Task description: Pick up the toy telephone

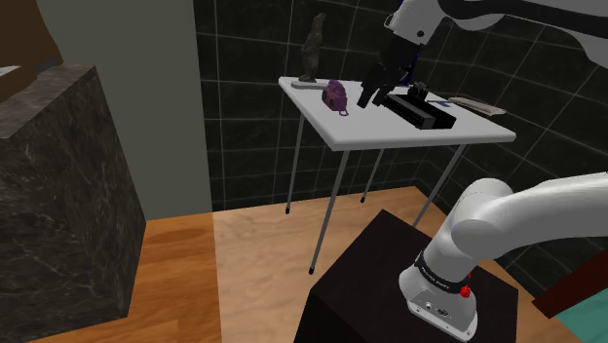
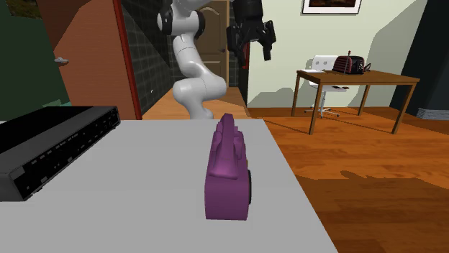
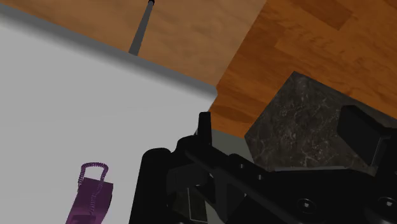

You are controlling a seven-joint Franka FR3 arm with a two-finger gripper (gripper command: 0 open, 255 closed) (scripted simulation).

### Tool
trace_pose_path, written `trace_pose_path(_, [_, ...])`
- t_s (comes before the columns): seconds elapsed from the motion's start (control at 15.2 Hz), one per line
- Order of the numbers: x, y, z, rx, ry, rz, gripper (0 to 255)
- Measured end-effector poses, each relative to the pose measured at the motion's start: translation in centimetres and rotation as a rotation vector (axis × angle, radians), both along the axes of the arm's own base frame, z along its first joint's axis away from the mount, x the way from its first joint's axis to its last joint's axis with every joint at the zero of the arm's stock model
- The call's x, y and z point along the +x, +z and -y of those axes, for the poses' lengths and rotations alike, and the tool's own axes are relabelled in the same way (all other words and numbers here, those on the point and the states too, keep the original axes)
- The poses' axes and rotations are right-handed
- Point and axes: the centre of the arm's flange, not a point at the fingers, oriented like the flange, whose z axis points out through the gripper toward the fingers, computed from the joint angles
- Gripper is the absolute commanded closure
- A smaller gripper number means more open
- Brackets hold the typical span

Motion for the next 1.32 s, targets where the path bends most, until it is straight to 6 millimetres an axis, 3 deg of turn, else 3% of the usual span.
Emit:
trace_pose_path(0.2, [1.3,-0.2,0.7,-0.01,-0.023,-0.003,0])
trace_pose_path(0.66, [8.6,-1.0,4.4,-0.069,-0.148,-0.019,0])
trace_pose_path(1.32, [18.1,-2.6,12.4,-0.155,-0.333,-0.042,0])
